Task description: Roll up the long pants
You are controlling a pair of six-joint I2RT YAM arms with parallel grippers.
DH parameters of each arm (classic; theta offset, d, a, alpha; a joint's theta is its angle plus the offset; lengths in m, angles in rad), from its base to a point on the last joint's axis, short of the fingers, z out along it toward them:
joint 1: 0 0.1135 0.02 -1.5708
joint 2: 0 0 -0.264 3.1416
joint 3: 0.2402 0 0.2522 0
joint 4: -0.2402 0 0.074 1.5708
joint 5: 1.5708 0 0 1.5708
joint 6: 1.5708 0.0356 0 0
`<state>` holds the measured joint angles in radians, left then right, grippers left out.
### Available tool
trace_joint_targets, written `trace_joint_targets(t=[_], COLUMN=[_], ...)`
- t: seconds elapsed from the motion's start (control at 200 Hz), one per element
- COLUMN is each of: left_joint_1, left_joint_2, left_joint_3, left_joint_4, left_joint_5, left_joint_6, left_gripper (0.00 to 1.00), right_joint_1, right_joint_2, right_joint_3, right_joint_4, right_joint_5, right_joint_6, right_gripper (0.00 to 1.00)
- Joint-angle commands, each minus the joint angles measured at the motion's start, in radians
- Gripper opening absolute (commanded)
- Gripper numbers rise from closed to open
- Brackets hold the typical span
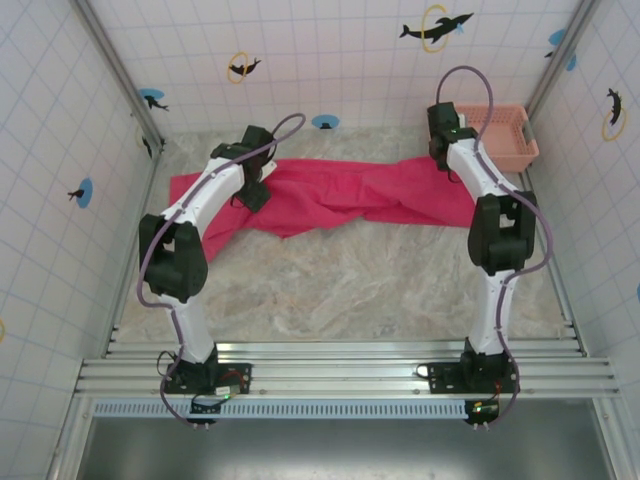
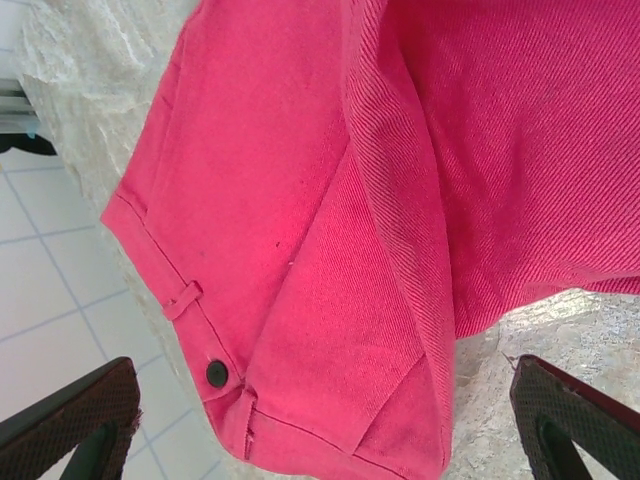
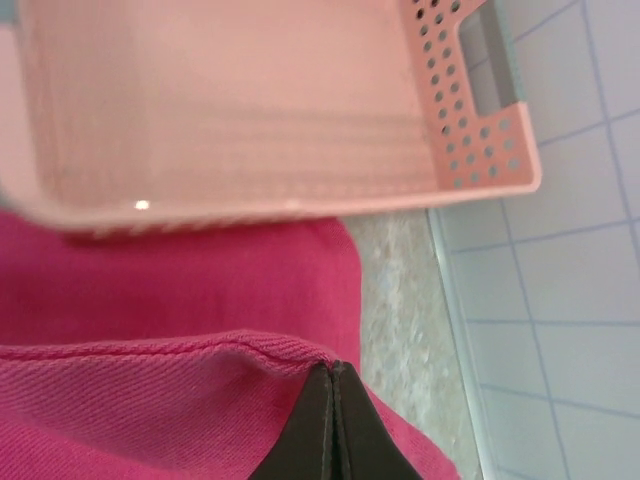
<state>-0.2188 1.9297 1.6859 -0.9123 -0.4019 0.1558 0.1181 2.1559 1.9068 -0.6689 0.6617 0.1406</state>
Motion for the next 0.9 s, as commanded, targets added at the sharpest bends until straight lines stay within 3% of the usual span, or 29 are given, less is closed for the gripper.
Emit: trace_joint_targets(t=[0.0, 0.095, 0.15, 0.28, 0.375, 0.626, 0.776, 0.896], left_joint_1=[-0.005, -0.005, -0.003, 0.018, 0.025, 0.026, 0.025, 0.026], left_joint_2=[0.038, 0.048, 0.046, 0.014, -0.049, -0.184, -0.194, -0.166], left_joint_3=[-0.015, -0.012, -0.019, -0.077, -0.148, -0.328, -0.383, -0.411], left_joint_4=[-0.017, -0.023, -0.026, -0.006, 0.030, 0.026, -0.025, -0.024], left_joint_5=[-0.018, -0.025, -0.046, -0.138, -0.144, -0.149, -0.087, -0.058], left_joint_6=[-0.009, -0.007, 0.004, 0.044, 0.062, 0.070, 0.022, -0.001], left_gripper=[0.98, 0.97, 0.97, 0.97, 0.98, 0.94, 0.78, 0.73], right_joint_1=[-0.038, -0.055, -0.064, -0.069, -0.078, -0.085, -0.084, -0.081], right_joint_2=[0.081, 0.134, 0.179, 0.182, 0.154, 0.033, -0.064, -0.110], right_joint_3=[0.151, 0.248, 0.292, 0.325, 0.312, 0.200, 0.051, -0.013], right_joint_4=[-0.030, -0.068, -0.087, -0.105, -0.105, -0.096, -0.033, -0.011], right_joint_5=[0.079, 0.096, 0.091, 0.094, 0.082, -0.050, -0.091, -0.121], right_joint_6=[0.000, 0.001, 0.005, 0.013, 0.016, 0.037, 0.048, 0.050], right_gripper=[0.00, 0.00, 0.07, 0.48, 0.65, 0.69, 0.68, 0.68])
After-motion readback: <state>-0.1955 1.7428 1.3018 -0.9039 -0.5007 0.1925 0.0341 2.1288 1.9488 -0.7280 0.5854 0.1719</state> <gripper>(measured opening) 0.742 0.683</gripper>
